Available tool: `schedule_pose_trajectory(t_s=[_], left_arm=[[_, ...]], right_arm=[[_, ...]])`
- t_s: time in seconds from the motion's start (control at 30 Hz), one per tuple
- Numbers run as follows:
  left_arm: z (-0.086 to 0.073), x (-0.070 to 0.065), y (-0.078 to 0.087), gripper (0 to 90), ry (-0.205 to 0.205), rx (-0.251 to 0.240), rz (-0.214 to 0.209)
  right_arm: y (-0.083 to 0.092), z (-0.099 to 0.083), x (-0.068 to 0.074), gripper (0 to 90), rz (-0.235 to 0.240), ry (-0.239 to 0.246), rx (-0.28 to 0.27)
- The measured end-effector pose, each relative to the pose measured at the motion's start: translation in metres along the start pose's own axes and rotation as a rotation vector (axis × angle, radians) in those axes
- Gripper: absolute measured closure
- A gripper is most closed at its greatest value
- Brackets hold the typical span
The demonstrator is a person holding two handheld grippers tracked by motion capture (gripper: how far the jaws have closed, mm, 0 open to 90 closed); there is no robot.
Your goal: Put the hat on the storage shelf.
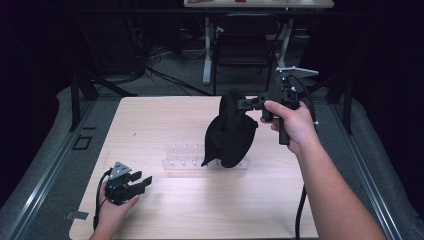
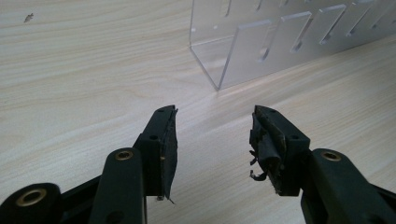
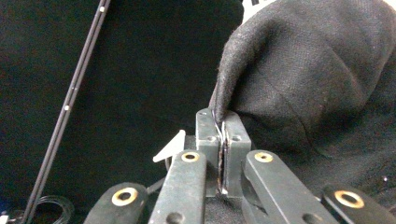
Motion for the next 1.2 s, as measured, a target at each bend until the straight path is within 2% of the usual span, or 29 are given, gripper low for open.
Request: schedule_pose_trajectory(t_s=[0.2, 0.37, 0.43, 0.83, 1.03, 1.2], left_arm=[[0.0, -0.001, 0.0, 50.6, -0.004, 0.004, -0.004], [0.002, -0.004, 0.0, 51.8, -0.012, -0.003, -0.013], [0.002, -0.007, 0.0, 52.0, -0.012, -0.003, -0.016], [0.01, -0.024, 0.0, 54.0, -0.042, -0.022, -0.044], [0.02, -0.038, 0.005, 54.3, -0.019, -0.064, -0.09], [0.029, -0.047, 0.009, 55.4, -0.022, -0.062, -0.108]], right_arm=[[-0.005, 0.004, -0.006, 88.3, -0.011, -0.002, -0.003], [-0.01, 0.003, -0.011, 88.2, -0.03, 0.006, 0.02], [-0.012, 0.003, -0.009, 88.1, -0.011, 0.005, 0.019], [-0.028, 0.0, -0.004, 87.9, 0.037, -0.002, 0.019], [-0.035, -0.001, 0.0, 87.7, 0.045, 0.0, 0.024], [-0.039, -0.002, 0.001, 87.6, 0.054, 0.0, 0.032]])
Point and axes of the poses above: each handheld gripper's, and its own axes: y roughly backward along the jaws, z roughly out of its top, x roughly to its left, the point moved 10 cm from there along -y, roughly forward along the jaws, and after that the axes turned 5 degrees about z, right-handed, at the moved point
